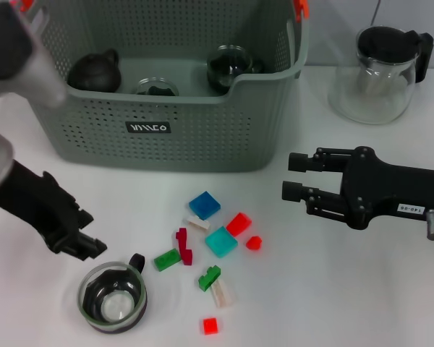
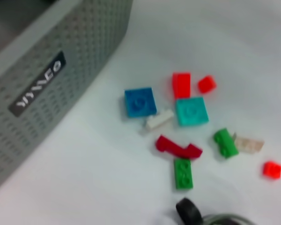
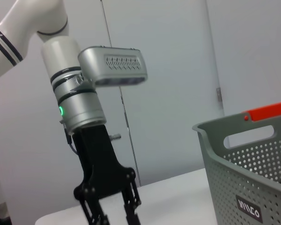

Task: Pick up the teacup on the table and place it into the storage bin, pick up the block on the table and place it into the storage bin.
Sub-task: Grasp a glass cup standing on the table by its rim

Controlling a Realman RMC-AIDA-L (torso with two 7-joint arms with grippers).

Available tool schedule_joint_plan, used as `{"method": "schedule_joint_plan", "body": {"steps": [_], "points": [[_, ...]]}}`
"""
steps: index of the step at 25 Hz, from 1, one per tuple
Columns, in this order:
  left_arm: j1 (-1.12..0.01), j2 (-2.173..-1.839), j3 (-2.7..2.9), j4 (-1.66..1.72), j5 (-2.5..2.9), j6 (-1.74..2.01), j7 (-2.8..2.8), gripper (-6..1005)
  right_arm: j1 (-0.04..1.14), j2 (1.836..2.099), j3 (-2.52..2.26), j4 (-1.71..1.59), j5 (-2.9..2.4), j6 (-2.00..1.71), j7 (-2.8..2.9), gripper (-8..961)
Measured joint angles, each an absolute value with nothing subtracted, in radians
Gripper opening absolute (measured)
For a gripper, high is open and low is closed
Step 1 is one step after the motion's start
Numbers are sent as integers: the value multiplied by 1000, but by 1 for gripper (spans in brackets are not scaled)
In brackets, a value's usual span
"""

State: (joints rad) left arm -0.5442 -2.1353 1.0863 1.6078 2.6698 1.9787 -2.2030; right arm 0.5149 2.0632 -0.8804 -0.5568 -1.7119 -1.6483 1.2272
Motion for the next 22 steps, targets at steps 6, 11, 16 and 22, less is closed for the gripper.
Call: {"method": "schedule_joint_plan", "body": {"steps": [6, 11, 16, 22], "points": [[-543, -2172, 1257, 1601, 2768, 1958, -2245, 505, 510, 2063, -880, -557, -1711, -1647, 1227, 517], [-528, -2174, 1299, 1546, 2771, 1901, -2261, 506, 509, 2063, -881, -557, -1711, -1647, 1227, 517], [-519, -2174, 1329, 1479, 2777, 1819, -2275, 506, 510, 2063, -880, -557, -1712, -1647, 1227, 517], [-527, -2174, 1343, 1400, 2821, 1761, -2285, 505, 515, 2063, -880, -557, -1712, -1648, 1227, 518]]}}
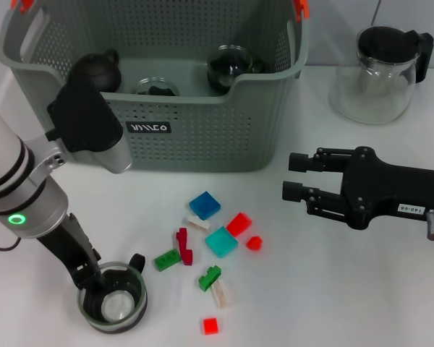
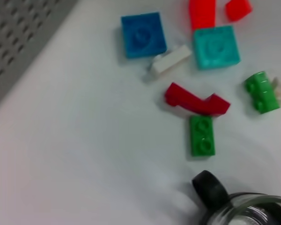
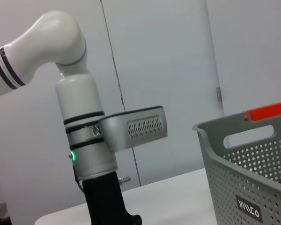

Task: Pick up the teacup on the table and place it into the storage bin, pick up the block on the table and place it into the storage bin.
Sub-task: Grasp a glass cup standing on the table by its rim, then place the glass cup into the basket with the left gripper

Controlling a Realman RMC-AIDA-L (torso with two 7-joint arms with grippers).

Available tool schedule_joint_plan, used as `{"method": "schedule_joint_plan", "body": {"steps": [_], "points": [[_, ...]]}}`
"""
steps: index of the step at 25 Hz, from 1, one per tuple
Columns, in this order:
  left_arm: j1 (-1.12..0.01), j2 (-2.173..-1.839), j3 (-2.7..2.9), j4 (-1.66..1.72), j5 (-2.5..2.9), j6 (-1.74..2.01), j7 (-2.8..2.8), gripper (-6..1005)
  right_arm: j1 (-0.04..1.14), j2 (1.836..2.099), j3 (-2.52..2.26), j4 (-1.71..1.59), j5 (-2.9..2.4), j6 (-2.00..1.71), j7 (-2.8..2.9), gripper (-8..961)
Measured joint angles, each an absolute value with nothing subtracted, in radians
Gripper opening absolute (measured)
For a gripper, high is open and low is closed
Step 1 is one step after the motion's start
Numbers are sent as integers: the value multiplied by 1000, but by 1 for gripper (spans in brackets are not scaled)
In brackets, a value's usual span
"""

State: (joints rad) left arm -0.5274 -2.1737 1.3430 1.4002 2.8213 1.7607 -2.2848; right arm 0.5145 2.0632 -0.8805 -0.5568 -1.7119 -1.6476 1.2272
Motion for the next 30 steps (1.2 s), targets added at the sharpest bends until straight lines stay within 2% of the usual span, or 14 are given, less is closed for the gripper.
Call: {"method": "schedule_joint_plan", "body": {"steps": [8, 17, 22, 28, 30], "points": [[-542, -2171, 1359, 1329, 2850, 1703, -2300, 505, 514, 2062, -881, -557, -1712, -1648, 1227, 518], [-554, -2171, 1348, 1321, 2849, 1709, -2314, 390, 513, 2062, -881, -557, -1712, -1648, 1226, 518], [-560, -2168, 1327, 1321, 2845, 1722, -2310, 197, 513, 2062, -881, -557, -1712, -1648, 1226, 517], [-608, -2161, 1115, 1289, 2782, 1804, -2185, 41, 509, 2062, -881, -557, -1710, -1647, 1227, 517], [-651, -2140, 937, 1216, 2708, 1866, -2082, 41, 509, 2062, -881, -557, -1709, -1648, 1227, 517]]}}
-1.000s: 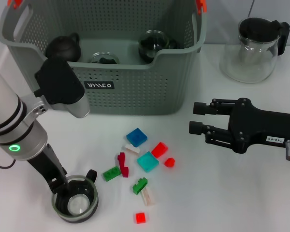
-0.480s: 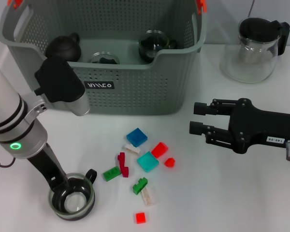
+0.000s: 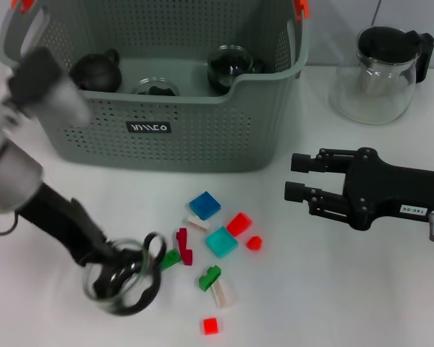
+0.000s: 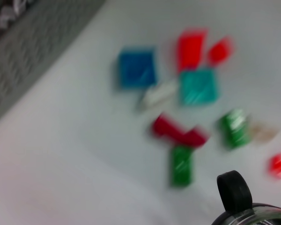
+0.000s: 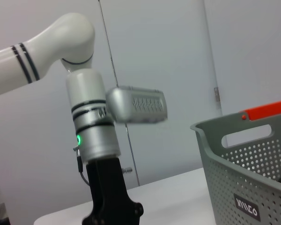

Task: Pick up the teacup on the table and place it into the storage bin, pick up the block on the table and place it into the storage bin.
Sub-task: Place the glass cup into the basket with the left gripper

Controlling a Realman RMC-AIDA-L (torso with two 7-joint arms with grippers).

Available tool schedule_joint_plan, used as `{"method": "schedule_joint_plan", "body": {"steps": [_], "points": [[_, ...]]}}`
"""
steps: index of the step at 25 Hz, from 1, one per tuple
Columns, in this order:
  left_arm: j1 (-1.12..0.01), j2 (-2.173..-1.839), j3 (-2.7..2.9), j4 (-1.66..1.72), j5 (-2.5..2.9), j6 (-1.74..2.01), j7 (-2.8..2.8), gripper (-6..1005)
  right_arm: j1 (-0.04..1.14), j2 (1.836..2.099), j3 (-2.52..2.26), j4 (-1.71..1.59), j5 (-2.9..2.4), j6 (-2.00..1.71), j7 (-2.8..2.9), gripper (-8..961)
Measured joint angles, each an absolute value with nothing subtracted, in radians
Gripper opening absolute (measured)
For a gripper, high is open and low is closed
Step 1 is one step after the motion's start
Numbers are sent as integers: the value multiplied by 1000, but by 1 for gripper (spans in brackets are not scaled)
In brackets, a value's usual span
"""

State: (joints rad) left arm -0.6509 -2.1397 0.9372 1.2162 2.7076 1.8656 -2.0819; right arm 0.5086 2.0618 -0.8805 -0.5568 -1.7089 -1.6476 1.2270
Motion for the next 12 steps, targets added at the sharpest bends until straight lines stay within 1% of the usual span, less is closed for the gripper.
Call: {"method": "schedule_joint_plan", "body": {"steps": [2, 3, 4, 6, 8, 12], "points": [[-691, -2097, 779, 1098, 2618, 1910, -1980, 41, 508, 2062, -880, -557, -1707, -1648, 1227, 517], [-714, -2065, 697, 1008, 2564, 1926, -1926, 41, 508, 2062, -880, -557, -1707, -1650, 1227, 517], [-735, -2024, 609, 893, 2508, 1936, -1870, 42, 508, 2062, -880, -557, -1707, -1650, 1227, 517], [-757, -1969, 486, 728, 2437, 1945, -1793, 42, 509, 2062, -881, -557, -1708, -1650, 1227, 517], [-769, -1937, 315, 587, 2344, 1998, -1726, 42, 510, 2063, -881, -557, -1710, -1651, 1227, 517], [-763, -1939, 267, 583, 2156, 2036, -1775, 41, 514, 2063, -881, -557, -1708, -1652, 1227, 517]]}}
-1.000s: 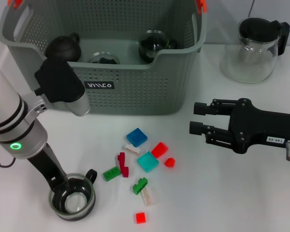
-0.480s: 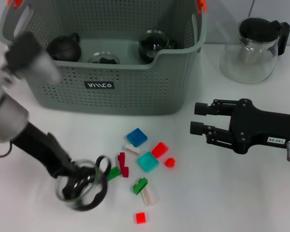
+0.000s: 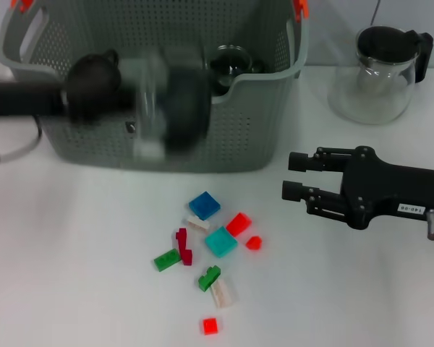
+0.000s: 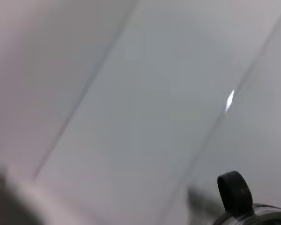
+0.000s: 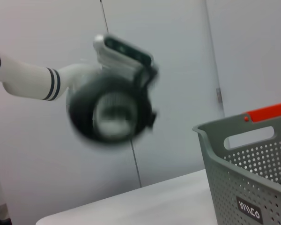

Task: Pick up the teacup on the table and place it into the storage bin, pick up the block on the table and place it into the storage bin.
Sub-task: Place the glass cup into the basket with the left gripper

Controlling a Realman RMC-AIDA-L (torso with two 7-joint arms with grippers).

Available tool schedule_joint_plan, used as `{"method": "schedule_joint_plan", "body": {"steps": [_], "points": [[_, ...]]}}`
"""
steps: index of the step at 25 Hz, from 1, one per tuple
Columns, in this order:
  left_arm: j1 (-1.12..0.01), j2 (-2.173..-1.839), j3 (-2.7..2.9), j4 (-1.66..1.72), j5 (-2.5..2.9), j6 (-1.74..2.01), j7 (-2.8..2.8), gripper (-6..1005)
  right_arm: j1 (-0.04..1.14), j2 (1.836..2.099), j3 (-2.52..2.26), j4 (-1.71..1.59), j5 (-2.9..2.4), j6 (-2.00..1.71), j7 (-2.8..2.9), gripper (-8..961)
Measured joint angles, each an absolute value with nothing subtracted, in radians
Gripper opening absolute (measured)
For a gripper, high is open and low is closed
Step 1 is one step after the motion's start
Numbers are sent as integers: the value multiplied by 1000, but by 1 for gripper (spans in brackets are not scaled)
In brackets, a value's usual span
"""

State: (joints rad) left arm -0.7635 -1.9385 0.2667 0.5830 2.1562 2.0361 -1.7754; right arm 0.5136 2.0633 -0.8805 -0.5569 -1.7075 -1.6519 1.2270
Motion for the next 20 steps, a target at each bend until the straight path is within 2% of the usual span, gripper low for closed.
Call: {"method": "schedule_joint_plan", "body": {"steps": [5, 10, 16, 20], "points": [[-783, -1942, 272, 607, 1876, 1883, -1951, 41, 521, 2067, -881, -558, -1710, -1652, 1225, 518], [-856, -1943, 465, 709, 1871, 1576, -2104, 41, 524, 2069, -881, -556, -1712, -1656, 1224, 518], [-944, -1946, 897, 943, 2162, 1250, -2378, 42, 526, 2069, -888, -555, -1713, -1657, 1226, 518], [-1045, -1977, 1035, 972, 2469, 1190, -2466, 42, 527, 2070, -889, -555, -1713, -1655, 1226, 517]]}}
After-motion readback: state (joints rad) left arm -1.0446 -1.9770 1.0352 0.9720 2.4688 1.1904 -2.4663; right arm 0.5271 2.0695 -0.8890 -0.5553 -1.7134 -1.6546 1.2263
